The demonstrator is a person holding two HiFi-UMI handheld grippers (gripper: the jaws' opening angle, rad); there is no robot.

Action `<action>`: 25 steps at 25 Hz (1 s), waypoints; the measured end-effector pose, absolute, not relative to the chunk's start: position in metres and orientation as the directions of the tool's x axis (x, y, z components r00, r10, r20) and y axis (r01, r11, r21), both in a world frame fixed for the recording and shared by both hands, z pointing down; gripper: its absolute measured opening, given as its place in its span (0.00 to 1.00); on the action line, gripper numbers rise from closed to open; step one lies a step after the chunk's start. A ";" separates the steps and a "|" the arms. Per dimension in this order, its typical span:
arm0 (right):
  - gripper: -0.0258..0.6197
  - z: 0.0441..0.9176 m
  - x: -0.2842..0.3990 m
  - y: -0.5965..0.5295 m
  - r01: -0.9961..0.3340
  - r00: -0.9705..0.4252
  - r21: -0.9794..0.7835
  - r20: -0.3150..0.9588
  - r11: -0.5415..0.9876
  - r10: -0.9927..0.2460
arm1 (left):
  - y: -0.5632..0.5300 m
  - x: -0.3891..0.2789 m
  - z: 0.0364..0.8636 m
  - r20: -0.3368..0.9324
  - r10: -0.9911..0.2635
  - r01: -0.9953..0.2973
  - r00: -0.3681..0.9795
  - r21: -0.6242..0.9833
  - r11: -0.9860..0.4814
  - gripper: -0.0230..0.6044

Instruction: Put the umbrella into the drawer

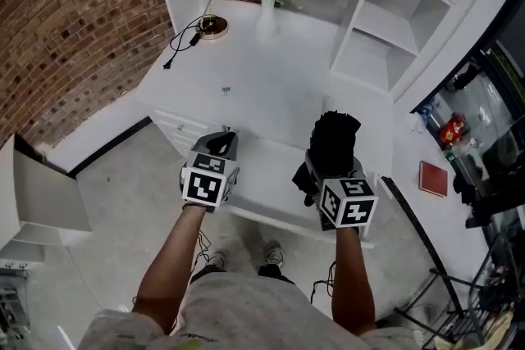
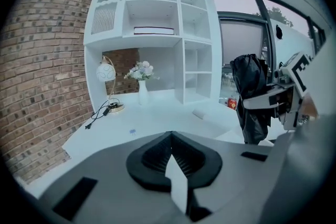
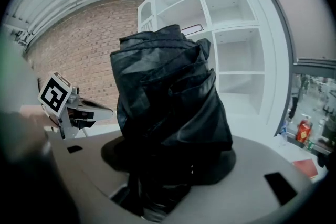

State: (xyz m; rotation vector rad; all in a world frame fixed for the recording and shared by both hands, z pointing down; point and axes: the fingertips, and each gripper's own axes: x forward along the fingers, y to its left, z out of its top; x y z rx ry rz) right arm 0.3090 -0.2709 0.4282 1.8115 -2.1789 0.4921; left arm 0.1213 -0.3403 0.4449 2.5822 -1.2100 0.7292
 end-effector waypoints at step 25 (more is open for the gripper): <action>0.43 0.512 0.287 -0.269 -0.783 -0.434 -0.041 0.751 0.620 -0.498 | -0.304 0.108 0.492 0.537 -0.739 -0.886 0.407 0.037 -0.462 0.03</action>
